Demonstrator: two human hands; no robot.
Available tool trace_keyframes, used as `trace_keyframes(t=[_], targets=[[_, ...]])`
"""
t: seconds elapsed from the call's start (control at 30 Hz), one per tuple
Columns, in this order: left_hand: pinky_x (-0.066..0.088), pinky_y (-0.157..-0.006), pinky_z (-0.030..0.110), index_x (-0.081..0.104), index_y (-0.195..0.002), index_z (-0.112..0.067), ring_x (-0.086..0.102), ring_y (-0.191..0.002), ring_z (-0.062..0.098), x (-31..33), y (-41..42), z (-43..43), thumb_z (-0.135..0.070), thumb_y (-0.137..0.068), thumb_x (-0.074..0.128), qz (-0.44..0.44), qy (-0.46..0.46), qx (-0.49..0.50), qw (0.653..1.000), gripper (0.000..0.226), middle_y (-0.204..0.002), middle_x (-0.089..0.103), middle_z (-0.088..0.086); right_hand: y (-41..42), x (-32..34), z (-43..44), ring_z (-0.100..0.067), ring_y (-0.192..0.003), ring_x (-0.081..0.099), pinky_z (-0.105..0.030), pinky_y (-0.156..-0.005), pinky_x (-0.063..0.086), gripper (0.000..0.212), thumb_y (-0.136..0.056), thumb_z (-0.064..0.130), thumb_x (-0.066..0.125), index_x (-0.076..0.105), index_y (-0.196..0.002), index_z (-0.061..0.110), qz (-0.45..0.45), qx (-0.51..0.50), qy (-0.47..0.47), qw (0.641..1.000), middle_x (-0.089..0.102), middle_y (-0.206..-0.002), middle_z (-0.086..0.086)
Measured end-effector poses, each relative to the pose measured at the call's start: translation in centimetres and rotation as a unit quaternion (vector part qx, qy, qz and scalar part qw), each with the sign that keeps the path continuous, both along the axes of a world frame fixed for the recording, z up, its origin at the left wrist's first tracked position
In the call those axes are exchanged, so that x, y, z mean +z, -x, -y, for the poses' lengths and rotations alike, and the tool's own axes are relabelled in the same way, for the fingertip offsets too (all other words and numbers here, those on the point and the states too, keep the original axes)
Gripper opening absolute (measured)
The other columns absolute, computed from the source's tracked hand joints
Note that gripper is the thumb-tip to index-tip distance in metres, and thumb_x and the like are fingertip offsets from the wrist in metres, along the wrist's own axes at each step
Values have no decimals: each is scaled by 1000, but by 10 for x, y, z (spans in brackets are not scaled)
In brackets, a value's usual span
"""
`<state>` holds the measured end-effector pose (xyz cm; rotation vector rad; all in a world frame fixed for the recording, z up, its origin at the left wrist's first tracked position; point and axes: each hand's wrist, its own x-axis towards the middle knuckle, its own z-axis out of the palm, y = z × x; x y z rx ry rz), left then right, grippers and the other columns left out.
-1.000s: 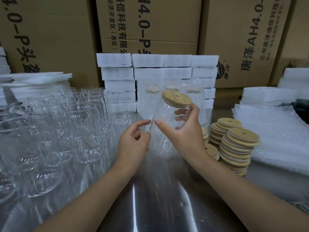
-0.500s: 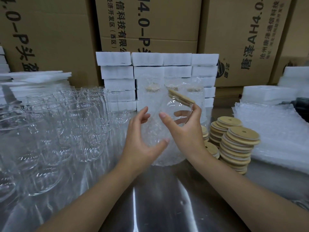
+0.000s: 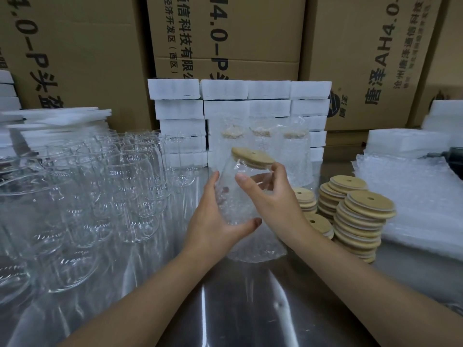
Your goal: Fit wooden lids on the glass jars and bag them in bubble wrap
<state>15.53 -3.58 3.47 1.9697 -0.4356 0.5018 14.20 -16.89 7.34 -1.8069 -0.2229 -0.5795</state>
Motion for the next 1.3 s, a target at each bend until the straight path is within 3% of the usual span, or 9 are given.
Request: trace_keyframes(t=[0.13,0.4,0.57,0.67,0.8,0.93,1.07,1.2,1.3], targets=[[36,-81,-1,24,-147,-34,52,-103,-15,3,1,1,-41,-55,92,8,83,0,997,115,-115,53,-24,-2,-1,0,2,-109,53,-23,-90,45,75,-64,77,53,45,-126,36,11,29,26,999,56,-110,17],[47,-103,31,22,-147,-28,57,-118,8,18,11,-1,-51,-64,83,36,284,12,958,105,-133,54,0,-1,-2,3,27,-103,44,-4,-83,41,53,-79,55,53,37,-127,42,-43,162,25,986,43,-120,27],[38,-111,40,15,-148,-39,39,-137,14,21,11,-4,-64,-68,63,18,316,30,948,96,-151,38,0,2,-11,1,15,-116,46,-11,-92,40,99,-66,49,83,21,-143,40,-97,187,178,961,45,-132,29],[40,-104,26,15,-145,-46,38,-138,12,22,10,-6,-73,-68,55,17,306,-3,952,92,-153,36,-1,0,-14,0,11,-109,53,-13,-89,44,95,-60,45,88,29,-134,37,-90,144,161,972,54,-122,25],[29,-117,46,12,-147,-45,29,-144,14,25,10,-7,-72,-62,60,28,286,-61,956,102,-157,26,-2,-3,-14,0,14,-102,55,-11,-82,45,86,-56,49,87,32,-122,41,-79,115,109,984,56,-114,26],[42,-100,13,12,-148,-37,42,-123,-17,22,7,-5,-66,-58,64,28,254,-92,962,107,-140,39,-17,-5,-12,0,14,-95,59,-8,-76,47,81,-56,46,87,36,-118,38,-62,107,42,991,60,-109,21],[50,-92,17,26,-141,-30,53,-114,-13,13,2,-3,-62,-44,80,-26,184,-141,972,116,-136,46,-16,-9,-9,3,5,-92,66,-12,-74,52,73,-62,25,88,39,-116,31,-28,107,-52,992,64,-108,10],[51,-96,26,27,-143,-28,55,-122,2,0,-1,1,-32,-49,91,-73,100,-189,974,115,-139,52,-8,-7,-5,5,-13,-104,66,-39,-93,53,79,-60,27,83,38,-125,20,-4,103,-107,989,64,-116,-3],[51,-80,12,30,-135,-33,62,-109,-3,-4,-3,2,-3,-61,86,-60,88,-191,976,98,-125,61,-14,-5,-2,5,-5,-101,66,-36,-94,53,81,-57,34,83,36,-124,27,1,97,-105,990,63,-113,5]])
